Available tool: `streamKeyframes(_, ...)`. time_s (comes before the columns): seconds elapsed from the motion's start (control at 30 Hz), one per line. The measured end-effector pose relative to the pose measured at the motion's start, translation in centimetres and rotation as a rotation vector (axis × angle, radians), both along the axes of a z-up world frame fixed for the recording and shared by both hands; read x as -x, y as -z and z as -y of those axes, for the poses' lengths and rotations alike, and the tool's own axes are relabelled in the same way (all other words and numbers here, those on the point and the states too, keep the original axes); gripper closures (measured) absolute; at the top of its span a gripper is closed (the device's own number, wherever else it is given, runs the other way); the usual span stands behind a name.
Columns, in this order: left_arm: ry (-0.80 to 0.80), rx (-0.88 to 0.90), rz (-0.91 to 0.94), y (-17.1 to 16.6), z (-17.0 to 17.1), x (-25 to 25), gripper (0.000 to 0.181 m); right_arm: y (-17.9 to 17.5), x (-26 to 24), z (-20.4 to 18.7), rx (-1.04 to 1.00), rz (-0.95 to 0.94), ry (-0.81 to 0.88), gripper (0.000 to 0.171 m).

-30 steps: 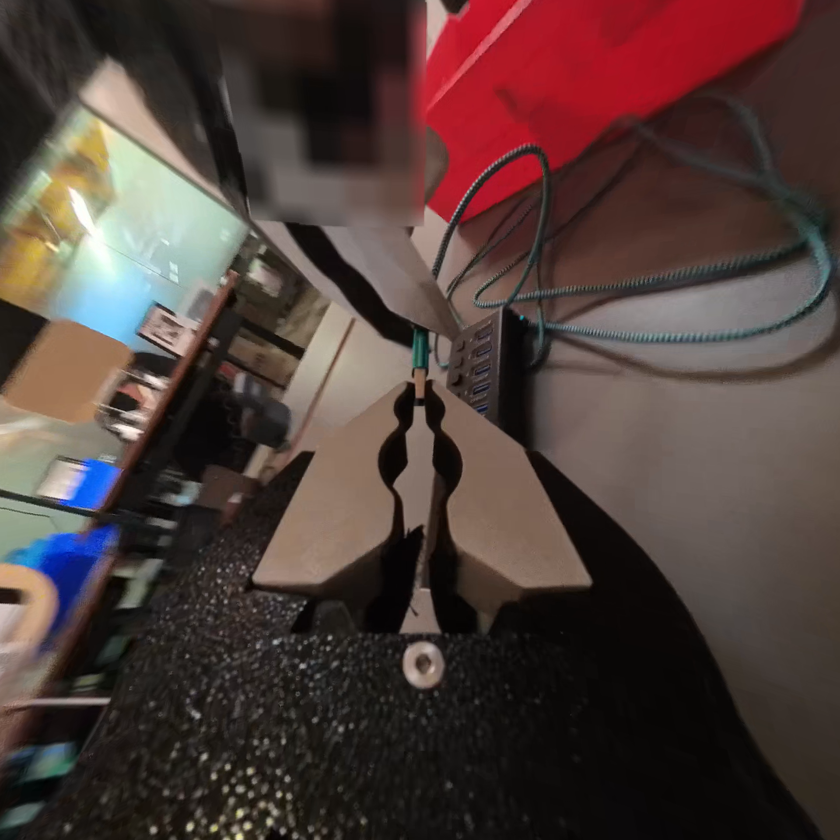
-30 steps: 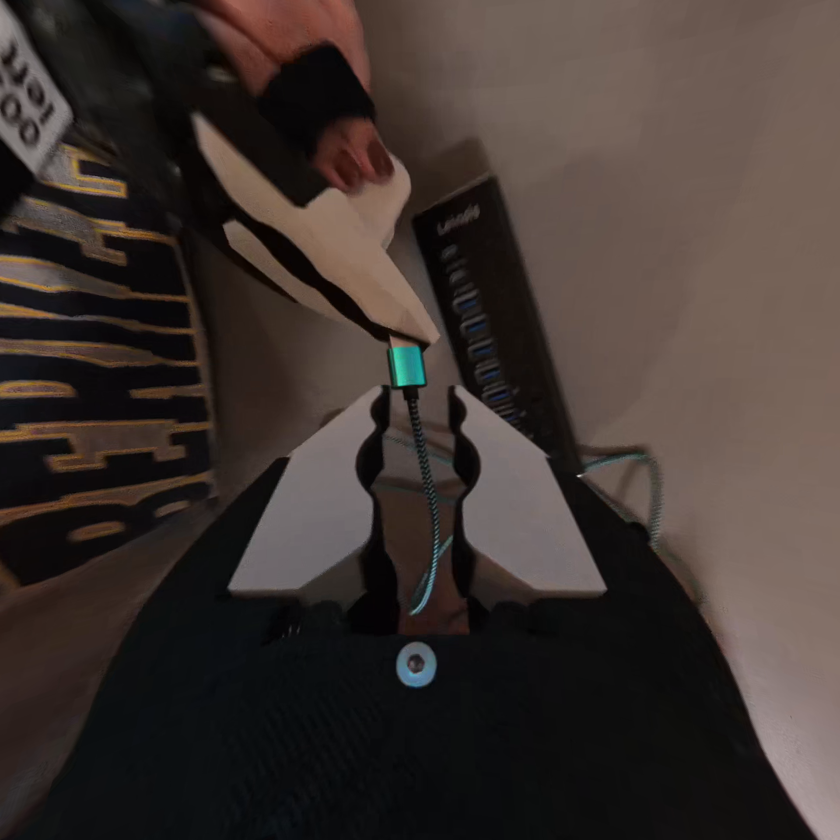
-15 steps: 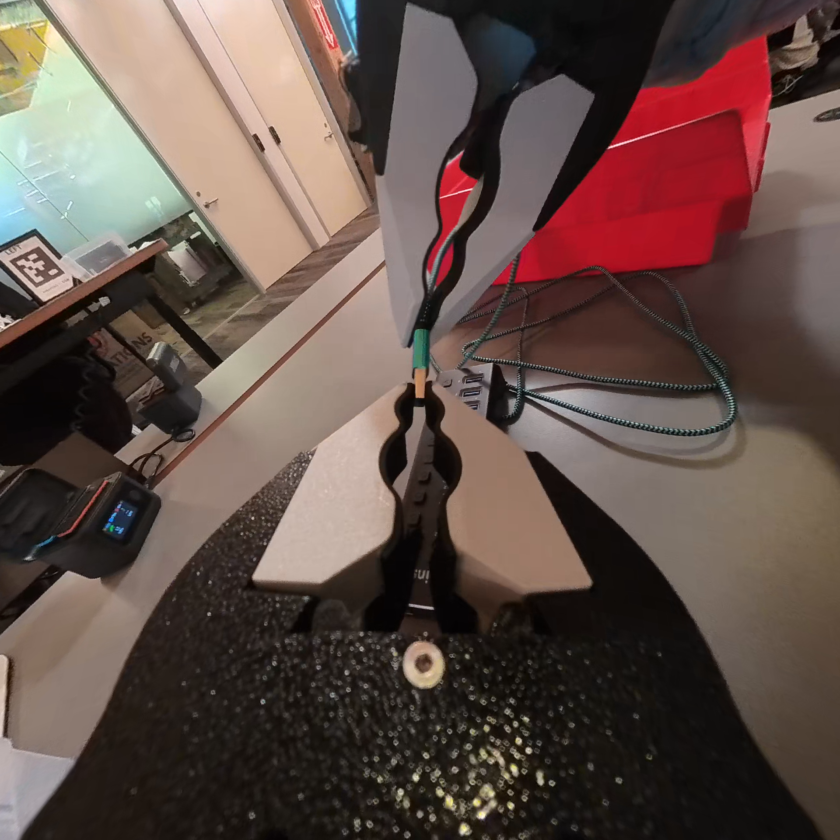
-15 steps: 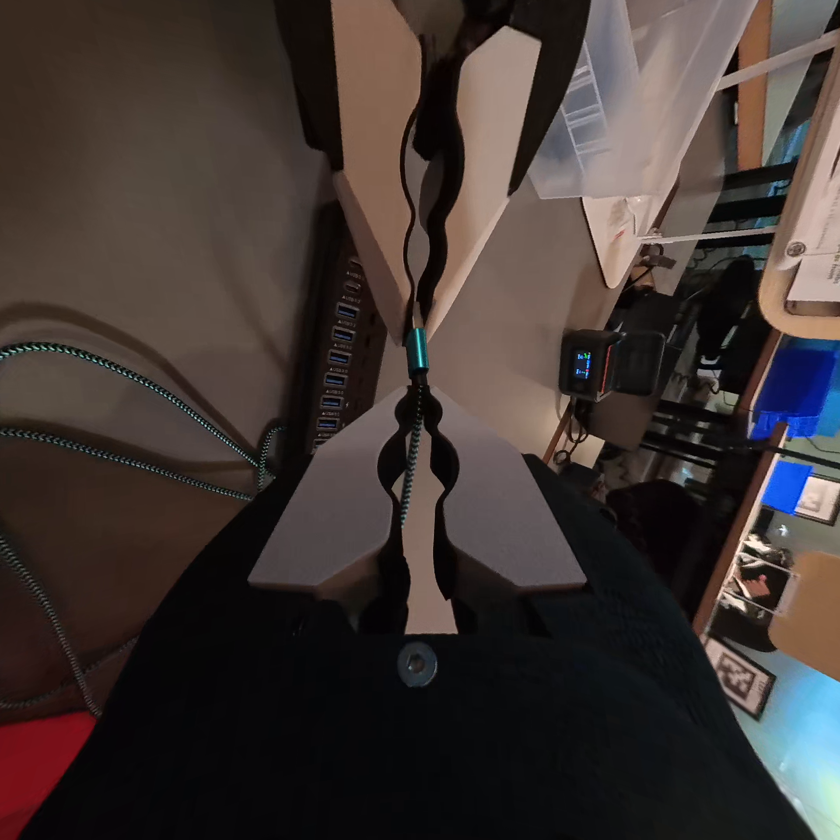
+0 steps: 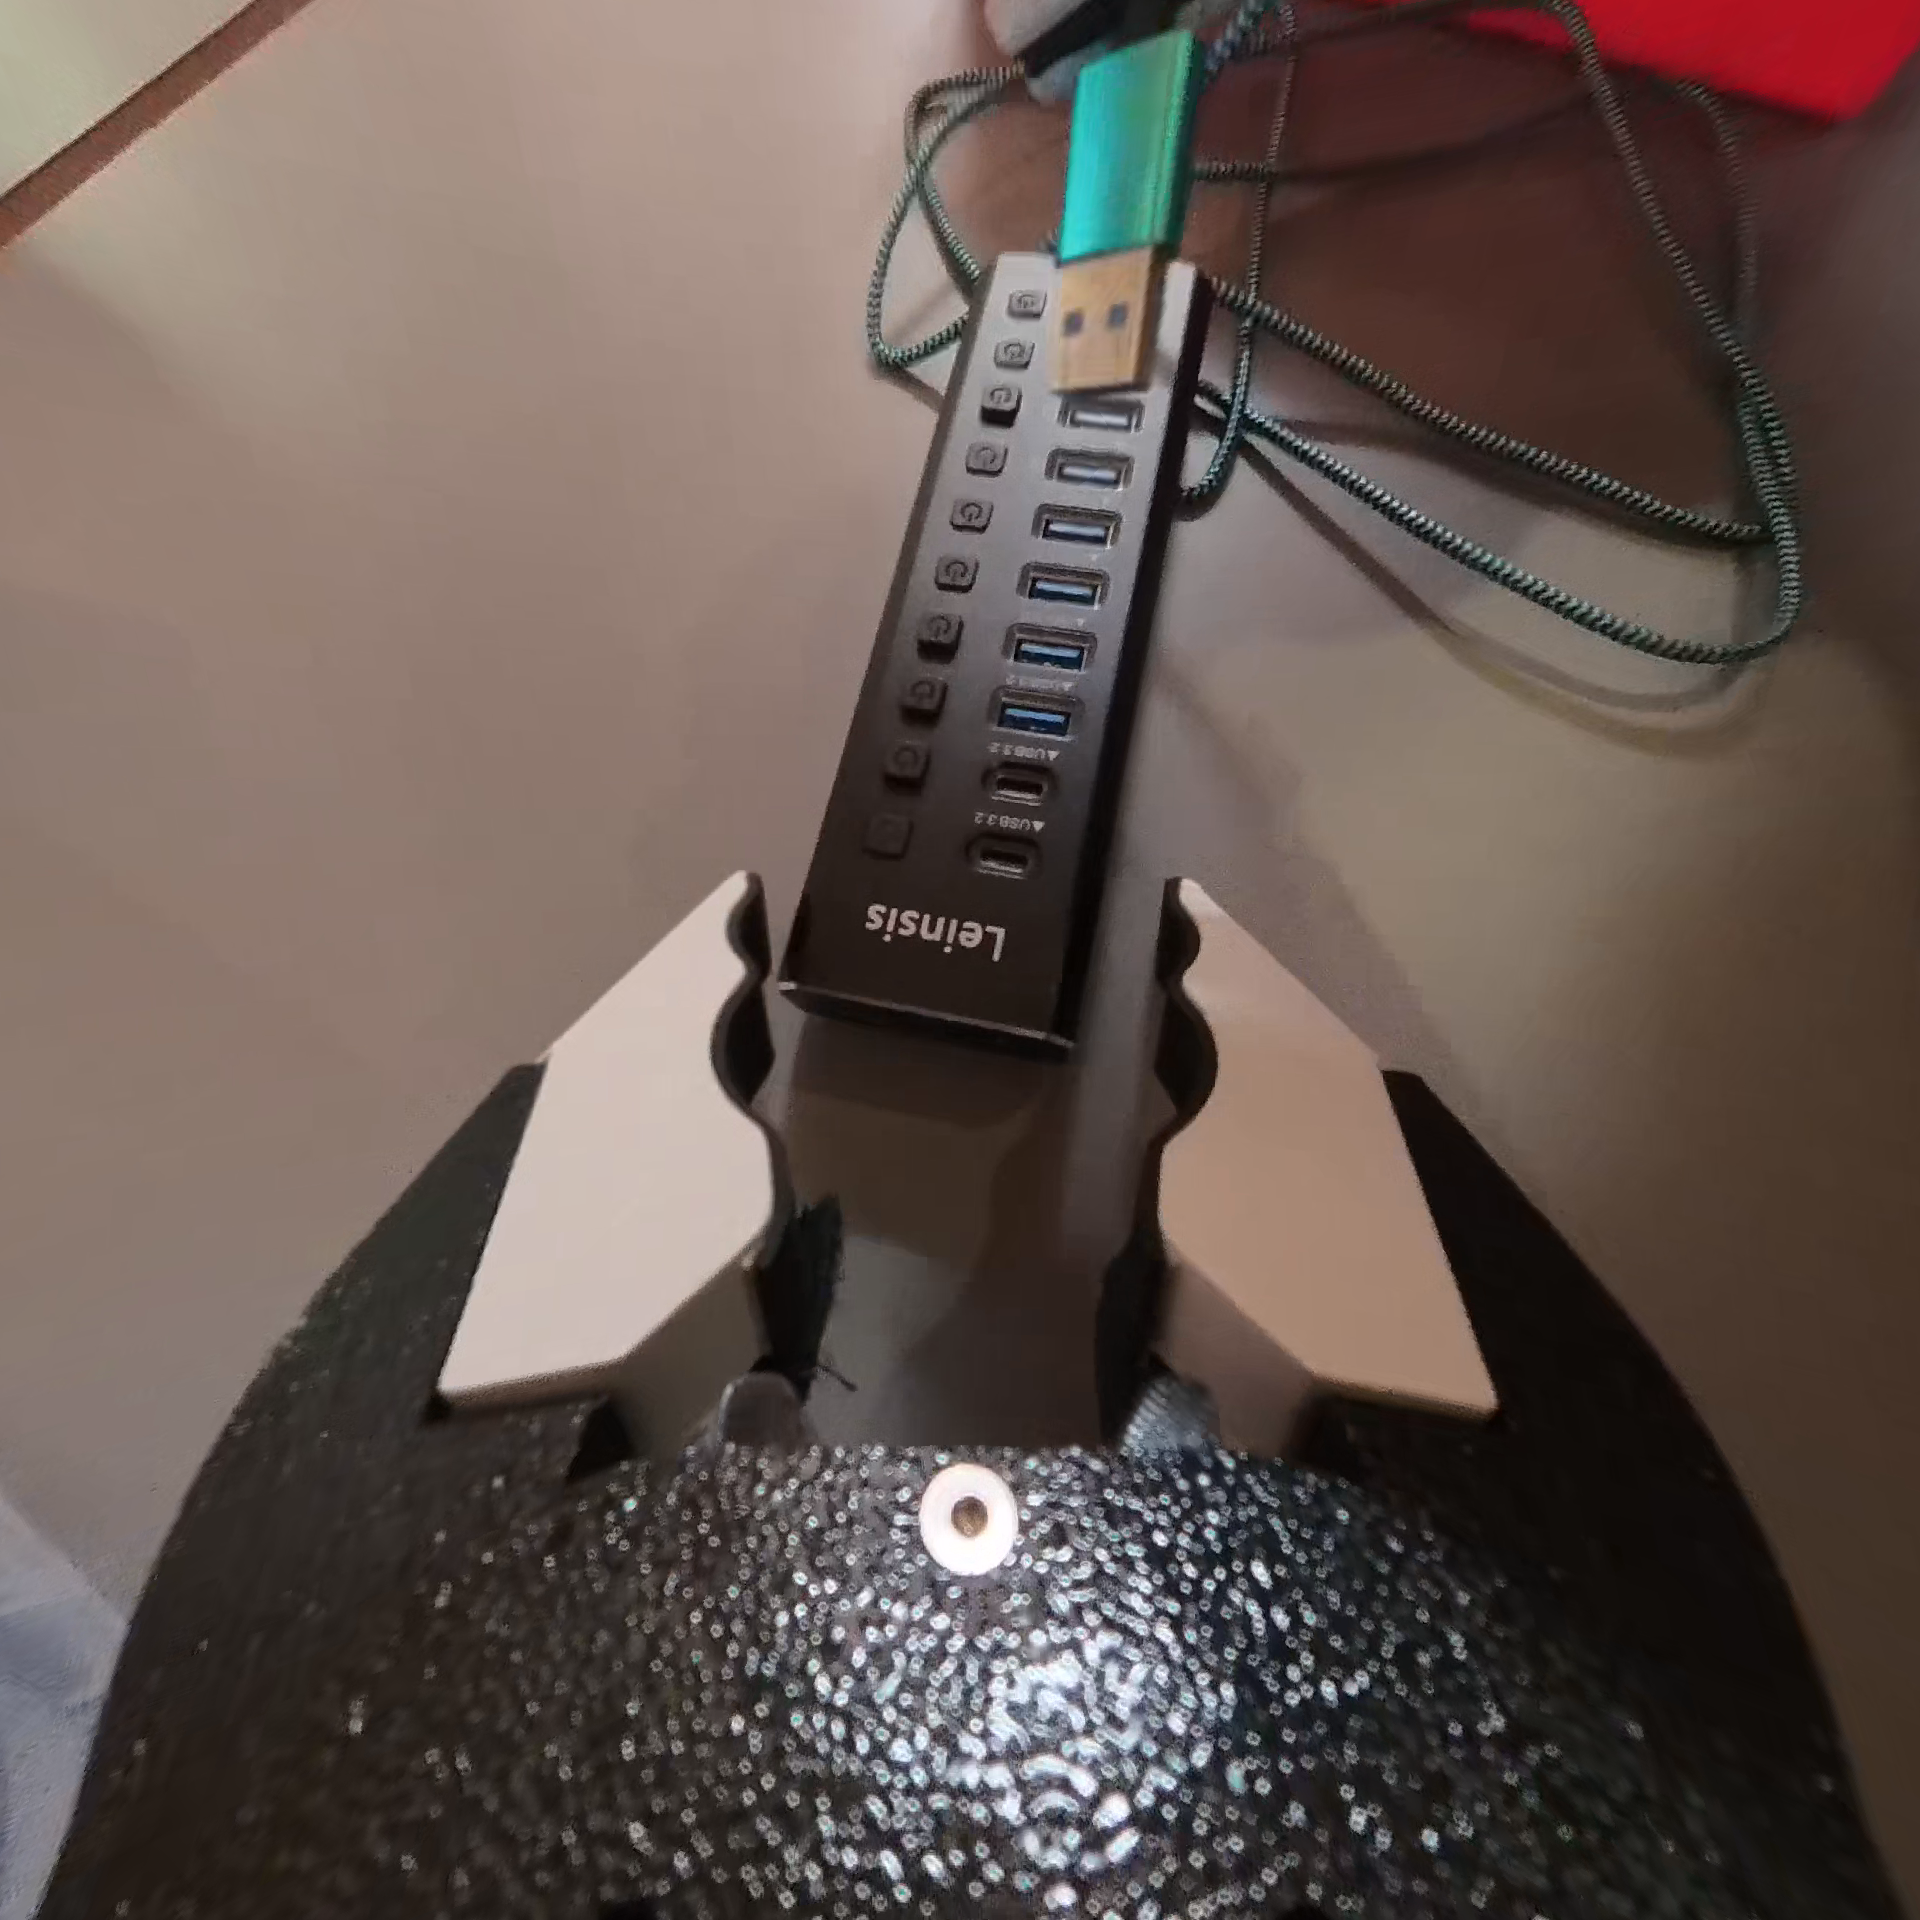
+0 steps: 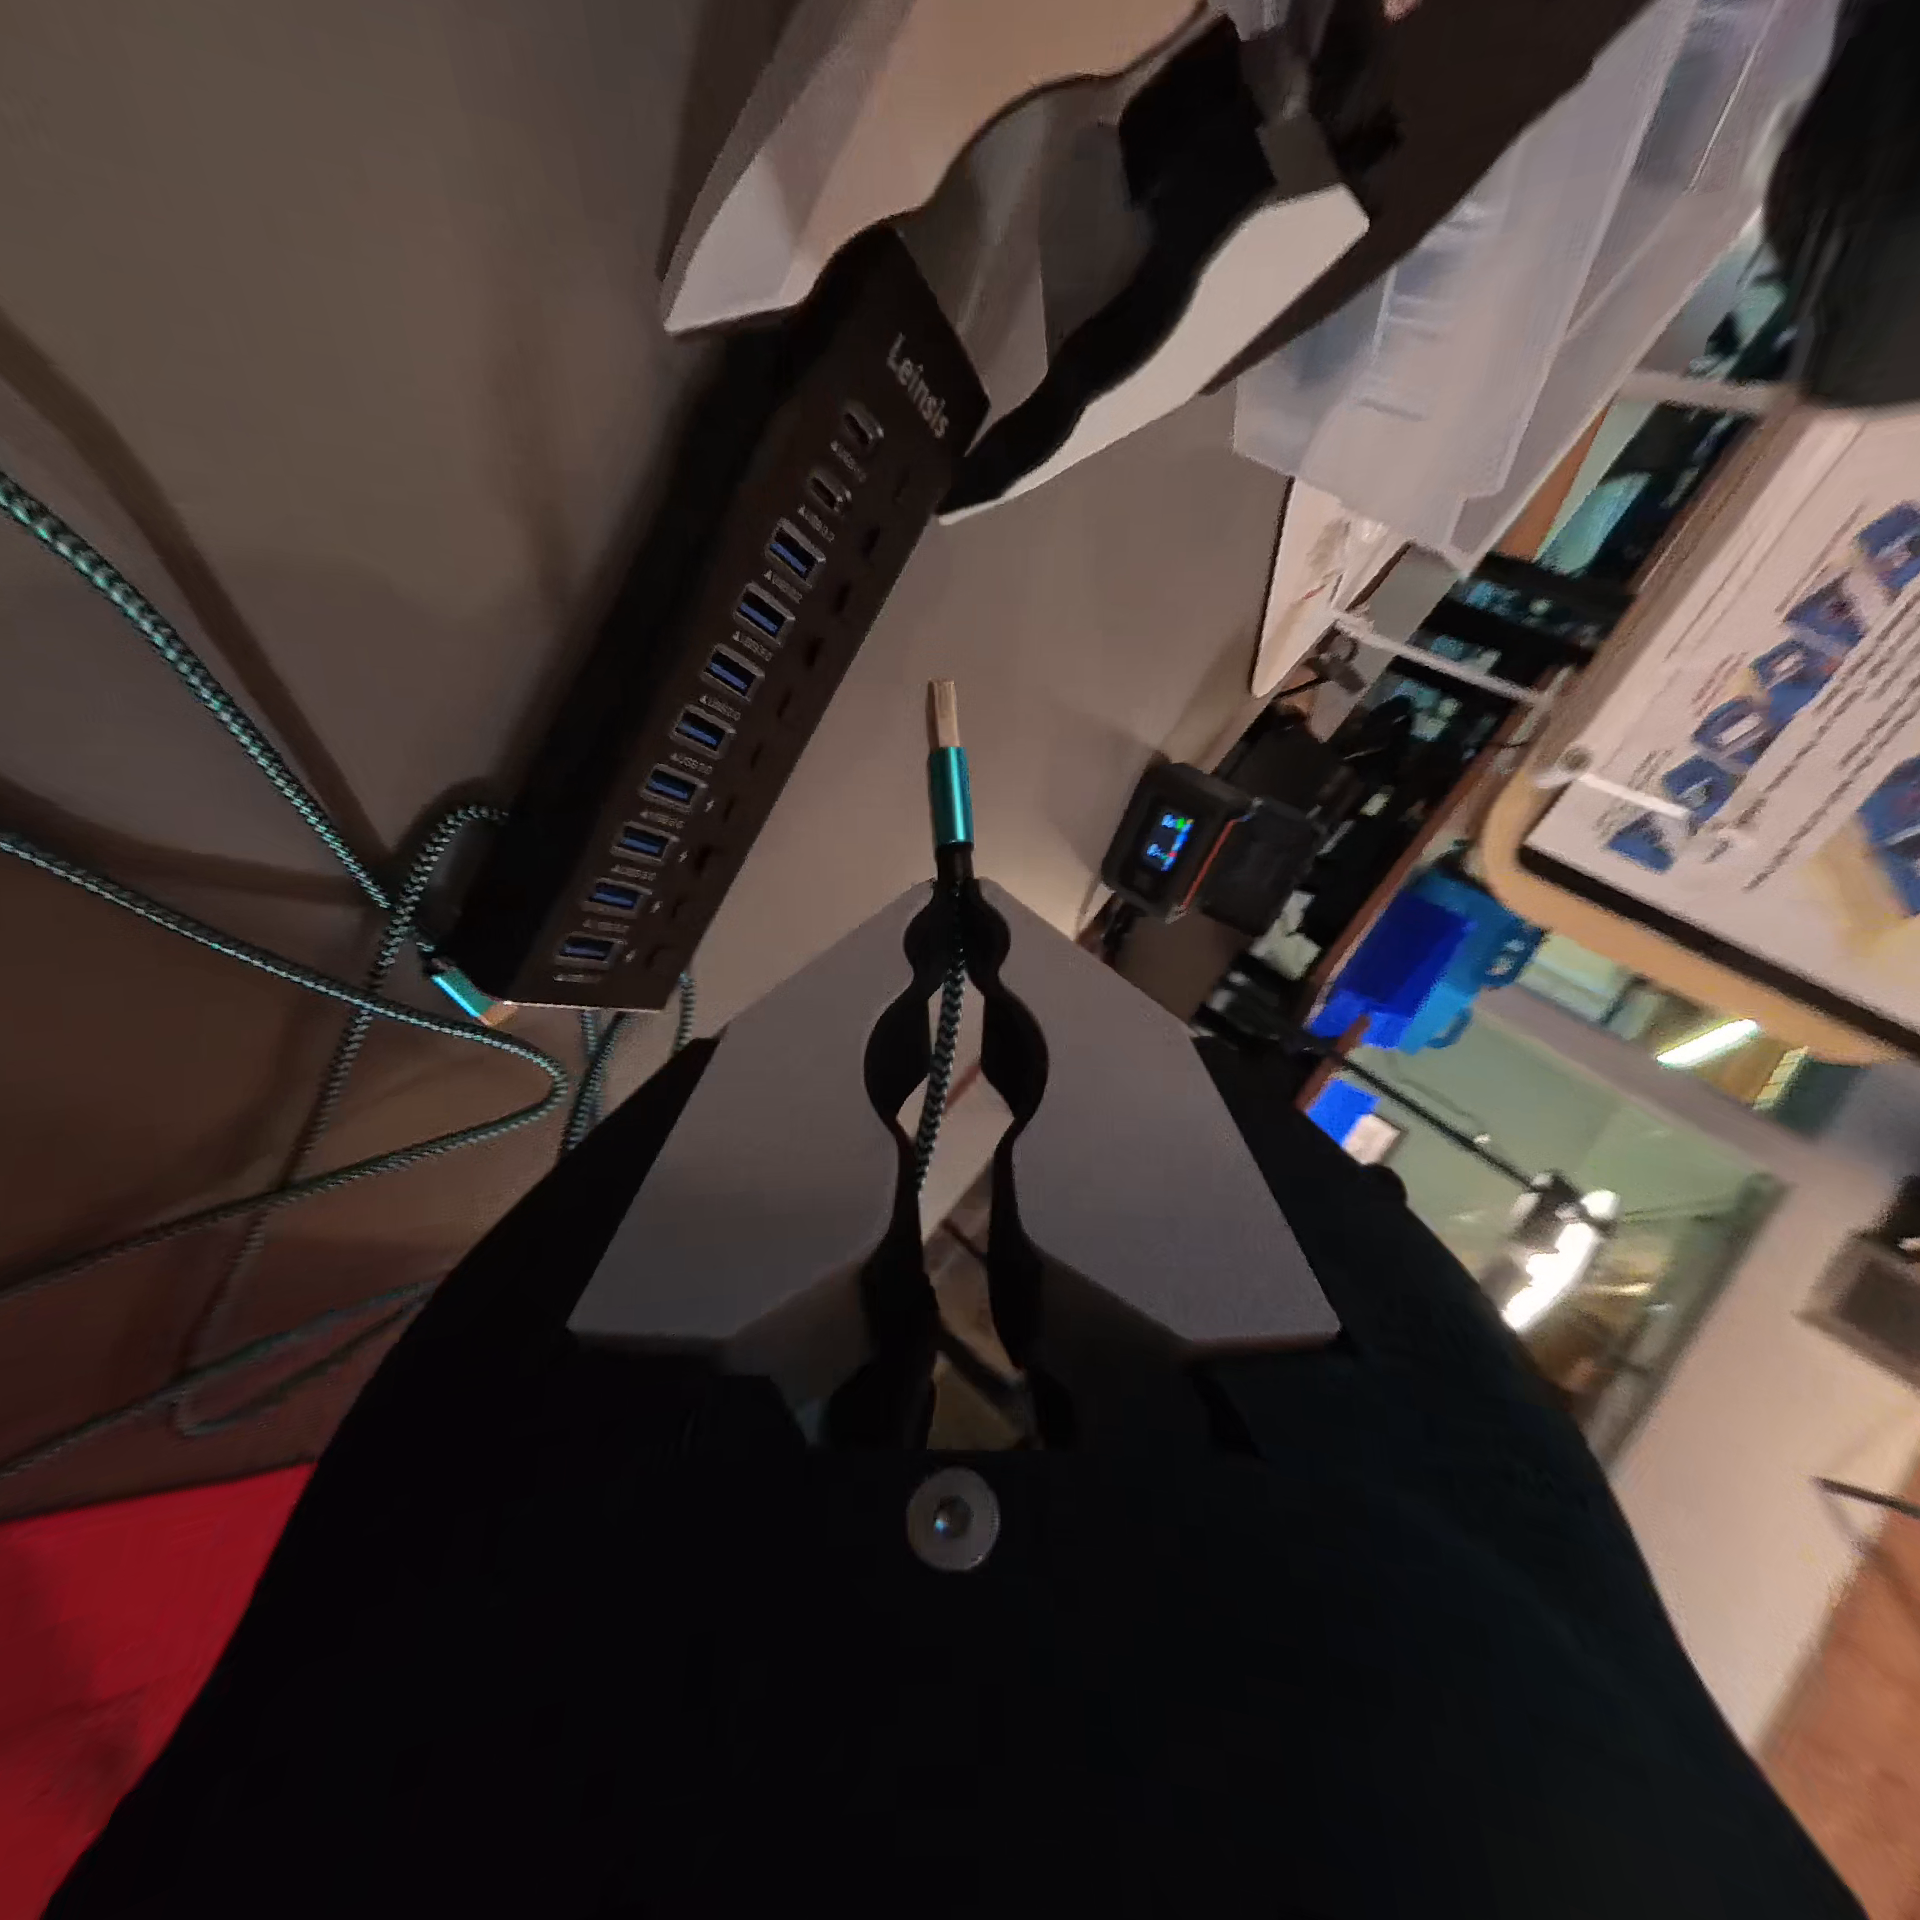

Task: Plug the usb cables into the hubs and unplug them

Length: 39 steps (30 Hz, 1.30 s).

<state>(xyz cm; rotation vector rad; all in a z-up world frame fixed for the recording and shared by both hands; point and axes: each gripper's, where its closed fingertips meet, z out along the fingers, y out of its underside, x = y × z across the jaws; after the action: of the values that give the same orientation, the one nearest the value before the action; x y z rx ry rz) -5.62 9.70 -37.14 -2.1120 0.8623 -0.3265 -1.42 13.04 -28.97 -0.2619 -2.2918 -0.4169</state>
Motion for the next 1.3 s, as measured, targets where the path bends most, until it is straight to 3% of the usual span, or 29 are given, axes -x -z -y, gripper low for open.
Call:
streamKeyframes(0.03,0.0,0.013,0.0,0.3,0.0,0.0,0.11,0.1,0.2,0.1,-0.043,0.002,-0.032,0.171)
streamKeyframes(0.2,0.001,0.037,0.053,0.4,-0.3,0.0,0.12,1.0,1.5,0.6,-0.38,0.045,-0.299,0.171)
streamKeyframes(0.43,-0.014,0.031,0.169,-1.0,-0.2,-0.3,0.121,2.7,2.1,0.5,-0.56,0.152,-0.442,0.171)
streamKeyframes(0.6,-0.011,-0.006,0.19,-1.9,-0.3,-0.5,0.122,2.2,2.1,1.0,-0.517,0.19,-0.478,0.171)
streamKeyframes(0.93,0.006,-0.056,0.149,-2.0,-0.5,-1.0,0.122,2.3,2.1,1.6,-0.617,0.228,-0.619,0.171)
streamKeyframes(1.3,0.012,-0.04,0.047,-0.6,-0.5,-1.4,0.122,3.4,1.9,2.6,-0.69,0.304,-0.599,0.171)
